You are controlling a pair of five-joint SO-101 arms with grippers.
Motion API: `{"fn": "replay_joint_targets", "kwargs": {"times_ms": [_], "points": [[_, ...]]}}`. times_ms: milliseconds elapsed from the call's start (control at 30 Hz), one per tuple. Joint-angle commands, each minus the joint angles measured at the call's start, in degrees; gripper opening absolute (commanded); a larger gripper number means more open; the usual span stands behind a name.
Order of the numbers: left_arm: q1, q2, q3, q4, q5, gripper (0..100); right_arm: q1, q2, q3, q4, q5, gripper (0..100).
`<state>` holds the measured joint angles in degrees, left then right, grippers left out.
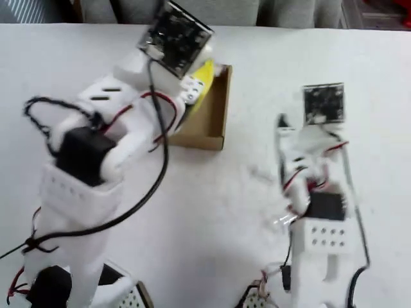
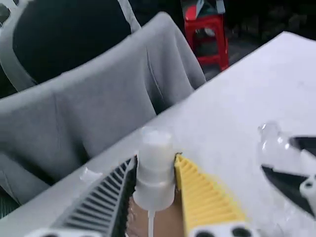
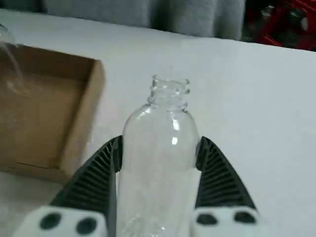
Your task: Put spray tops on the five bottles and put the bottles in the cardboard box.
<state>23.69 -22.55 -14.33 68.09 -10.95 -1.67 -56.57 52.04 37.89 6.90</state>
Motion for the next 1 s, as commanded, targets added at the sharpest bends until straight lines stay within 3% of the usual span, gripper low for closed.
{"fn": "replay_joint_targets", "kwargs": {"times_ms": [0,200,333,400,567,700,867,967], "points": [[-0.8,-3.4,-12.1,0.2,4.0,2,-11.8,-8.7,0.5,-1.4,-14.3,1.6],[-0.8,-3.4,-21.5,0.2,19.6,2,-26.2,-20.5,9.5,-8.0,-13.9,1.6],[-0.8,-3.4,-23.3,0.1,20.1,2,-29.4,-29.0,22.8,-19.2,-7.0,1.6],[-0.8,-3.3,-23.6,0.0,20.1,2,-31.3,-33.5,29.7,-23.5,-7.0,1.6],[-0.3,-3.3,-23.7,-3.8,20.1,2,-38.3,-43.2,40.0,-25.2,-6.5,1.6],[1.0,-3.3,-23.1,-6.7,20.1,2,-39.9,-46.9,42.1,-22.0,-6.5,1.6],[1.6,-3.4,-22.9,-1.0,20.9,2,-38.1,-46.0,42.4,-21.8,-6.5,1.6],[1.1,-3.4,-22.6,3.2,27.7,2,-37.9,-46.0,43.1,-22.0,-6.5,1.6]]}}
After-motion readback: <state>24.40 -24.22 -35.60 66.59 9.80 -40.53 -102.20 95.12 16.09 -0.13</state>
